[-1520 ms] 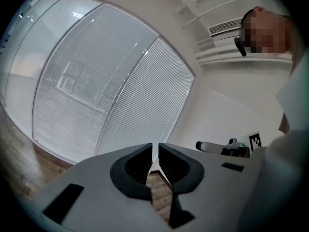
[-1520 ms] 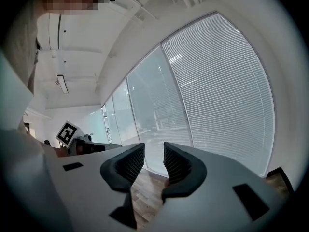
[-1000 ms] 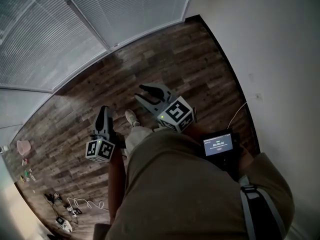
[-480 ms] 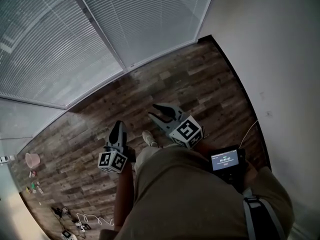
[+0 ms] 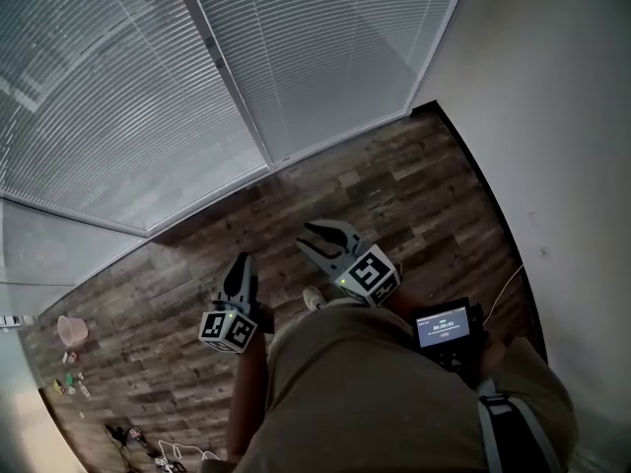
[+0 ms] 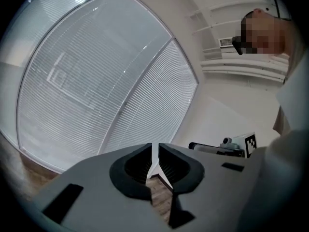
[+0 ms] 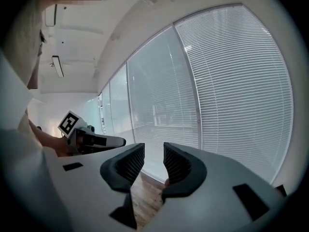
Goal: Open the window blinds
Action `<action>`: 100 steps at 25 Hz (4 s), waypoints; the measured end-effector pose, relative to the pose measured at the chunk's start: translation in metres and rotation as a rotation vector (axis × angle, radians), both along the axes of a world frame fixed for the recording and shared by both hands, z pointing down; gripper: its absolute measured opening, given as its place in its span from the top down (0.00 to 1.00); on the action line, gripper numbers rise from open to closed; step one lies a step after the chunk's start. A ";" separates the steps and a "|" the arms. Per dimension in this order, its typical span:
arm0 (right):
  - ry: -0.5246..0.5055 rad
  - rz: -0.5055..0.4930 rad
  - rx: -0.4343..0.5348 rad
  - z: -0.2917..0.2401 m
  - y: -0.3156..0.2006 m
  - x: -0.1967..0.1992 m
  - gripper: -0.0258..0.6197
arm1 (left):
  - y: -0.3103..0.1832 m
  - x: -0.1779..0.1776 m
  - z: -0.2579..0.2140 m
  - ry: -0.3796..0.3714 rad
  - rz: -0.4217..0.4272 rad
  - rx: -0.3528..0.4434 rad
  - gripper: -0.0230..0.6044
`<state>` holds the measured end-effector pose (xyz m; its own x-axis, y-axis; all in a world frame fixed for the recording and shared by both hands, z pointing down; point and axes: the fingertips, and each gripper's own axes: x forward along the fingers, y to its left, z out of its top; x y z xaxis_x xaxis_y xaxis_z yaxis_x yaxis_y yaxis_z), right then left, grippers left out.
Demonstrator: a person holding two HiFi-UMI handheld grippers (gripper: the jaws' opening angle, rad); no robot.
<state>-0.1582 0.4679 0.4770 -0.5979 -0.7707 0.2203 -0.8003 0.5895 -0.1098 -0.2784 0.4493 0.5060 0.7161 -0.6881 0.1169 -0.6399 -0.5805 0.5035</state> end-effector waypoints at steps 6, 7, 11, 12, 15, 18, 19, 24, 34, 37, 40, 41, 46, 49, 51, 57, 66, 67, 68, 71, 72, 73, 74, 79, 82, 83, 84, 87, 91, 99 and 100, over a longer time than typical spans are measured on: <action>-0.021 0.008 -0.014 0.010 -0.029 -0.032 0.79 | -0.029 -0.035 0.004 -0.012 -0.001 0.007 0.88; -0.021 0.007 -0.017 0.013 -0.033 -0.035 0.79 | -0.033 -0.038 0.006 -0.013 -0.001 0.004 0.88; -0.019 0.011 -0.027 0.020 -0.046 -0.041 0.79 | -0.046 -0.044 0.013 -0.014 0.005 -0.002 0.88; -0.019 0.016 -0.030 0.021 -0.048 -0.040 0.79 | -0.047 -0.043 0.012 -0.013 0.007 -0.003 0.88; -0.026 0.030 -0.036 0.022 -0.056 -0.039 0.79 | -0.052 -0.044 0.014 -0.018 0.011 -0.007 0.88; -0.030 0.030 -0.036 0.025 -0.065 -0.039 0.79 | -0.059 -0.046 0.018 -0.027 0.006 -0.009 0.88; -0.029 0.028 -0.034 0.026 -0.068 -0.038 0.79 | -0.062 -0.045 0.018 -0.028 0.002 -0.010 0.88; -0.044 0.018 -0.040 0.025 -0.080 -0.028 0.79 | -0.072 -0.035 0.017 -0.035 -0.010 -0.004 0.88; -0.065 -0.007 -0.038 0.009 -0.109 0.032 0.79 | -0.098 0.009 0.010 -0.039 -0.098 -0.023 0.88; -0.077 -0.005 -0.040 0.004 -0.111 0.060 0.79 | -0.098 0.036 0.005 -0.057 -0.107 -0.030 0.89; -0.096 -0.005 -0.049 0.008 -0.118 0.095 0.79 | -0.105 0.072 0.011 -0.072 -0.109 -0.047 0.90; -0.100 -0.006 -0.052 0.010 -0.121 0.106 0.79 | -0.108 0.083 0.015 -0.080 -0.110 -0.059 0.91; -0.122 -0.011 -0.054 0.019 -0.120 0.145 0.79 | -0.106 0.116 0.030 -0.087 -0.144 -0.120 0.94; -0.142 0.004 -0.007 0.005 -0.114 0.167 0.79 | -0.104 0.125 0.026 -0.090 -0.175 -0.115 0.94; -0.139 0.017 0.019 0.005 -0.111 0.185 0.79 | -0.104 0.133 0.030 -0.094 -0.192 -0.106 0.94; -0.147 0.041 -0.008 0.010 -0.109 0.213 0.79 | -0.106 0.143 0.032 -0.103 -0.241 -0.114 0.94; -0.172 0.014 -0.012 0.019 -0.122 0.205 0.79 | -0.126 0.143 0.033 -0.144 -0.247 -0.110 0.94; -0.176 0.012 -0.016 0.020 -0.124 0.203 0.79 | -0.128 0.142 0.034 -0.143 -0.246 -0.113 0.94; -0.180 0.013 -0.015 0.021 -0.130 0.201 0.79 | -0.134 0.140 0.037 -0.144 -0.242 -0.116 0.94; -0.189 0.025 -0.003 0.020 -0.165 0.193 0.79 | -0.170 0.133 0.041 -0.148 -0.222 -0.121 0.94; -0.188 0.027 0.001 0.016 -0.177 0.189 0.79 | -0.182 0.131 0.038 -0.148 -0.214 -0.117 0.94; -0.186 0.028 0.004 0.011 -0.187 0.185 0.79 | -0.194 0.128 0.032 -0.147 -0.205 -0.109 0.94; -0.182 0.028 0.007 0.006 -0.197 0.180 0.79 | -0.205 0.126 0.026 -0.145 -0.197 -0.101 0.94; -0.165 0.032 0.031 -0.009 -0.237 0.158 0.79 | -0.255 0.115 0.009 -0.132 -0.162 -0.067 0.94; -0.159 0.041 0.029 -0.012 -0.257 0.149 0.79 | -0.282 0.111 0.006 -0.127 -0.136 -0.058 0.94; -0.161 0.049 0.028 -0.014 -0.265 0.148 0.79 | -0.290 0.110 0.003 -0.125 -0.128 -0.057 0.94; -0.164 0.061 0.026 -0.015 -0.273 0.147 0.79 | -0.299 0.109 0.001 -0.123 -0.120 -0.056 0.94; -0.166 0.090 0.018 -0.011 -0.290 0.140 0.79 | -0.318 0.102 0.007 -0.122 -0.098 -0.066 0.94; -0.154 0.110 0.014 0.002 -0.304 0.129 0.79 | -0.335 0.091 0.020 -0.125 -0.072 -0.077 0.94; -0.160 0.149 0.002 0.020 -0.318 0.123 0.79 | -0.357 0.086 0.029 -0.064 -0.048 -0.107 0.94; -0.156 0.156 0.000 0.021 -0.319 0.126 0.79 | -0.359 0.088 0.029 -0.065 -0.042 -0.108 0.94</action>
